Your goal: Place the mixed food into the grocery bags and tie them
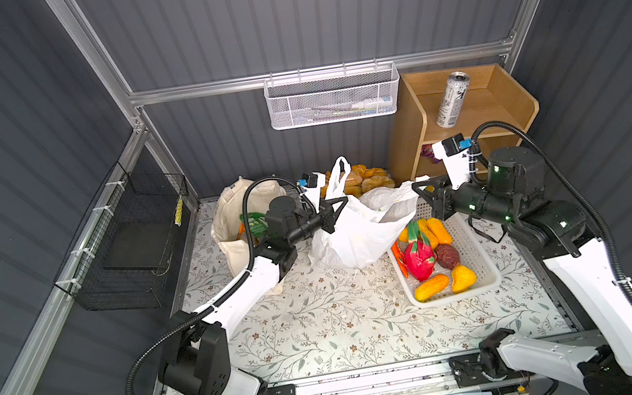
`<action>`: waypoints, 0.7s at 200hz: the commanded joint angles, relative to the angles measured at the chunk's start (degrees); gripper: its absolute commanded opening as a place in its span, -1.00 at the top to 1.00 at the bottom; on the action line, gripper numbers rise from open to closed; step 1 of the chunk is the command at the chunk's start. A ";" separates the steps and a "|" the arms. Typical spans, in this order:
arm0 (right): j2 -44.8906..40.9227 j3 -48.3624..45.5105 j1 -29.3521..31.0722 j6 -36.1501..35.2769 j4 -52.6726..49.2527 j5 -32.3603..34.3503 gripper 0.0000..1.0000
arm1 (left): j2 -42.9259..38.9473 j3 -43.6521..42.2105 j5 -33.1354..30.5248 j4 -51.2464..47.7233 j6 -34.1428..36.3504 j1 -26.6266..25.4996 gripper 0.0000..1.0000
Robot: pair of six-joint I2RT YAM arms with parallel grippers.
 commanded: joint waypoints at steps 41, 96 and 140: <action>6.27 4.32 4.32 -1.48 -10.99 5.22 1.00 | -2.21 2.34 -7.71 -10.78 1.98 0.35 1.00; 12.87 19.34 13.10 -4.23 -21.15 9.44 1.00 | 1.77 10.27 6.11 -18.63 5.53 0.78 1.00; 19.38 28.95 18.15 -6.97 -25.43 11.08 1.00 | 8.90 17.06 21.92 -22.35 10.24 1.05 1.00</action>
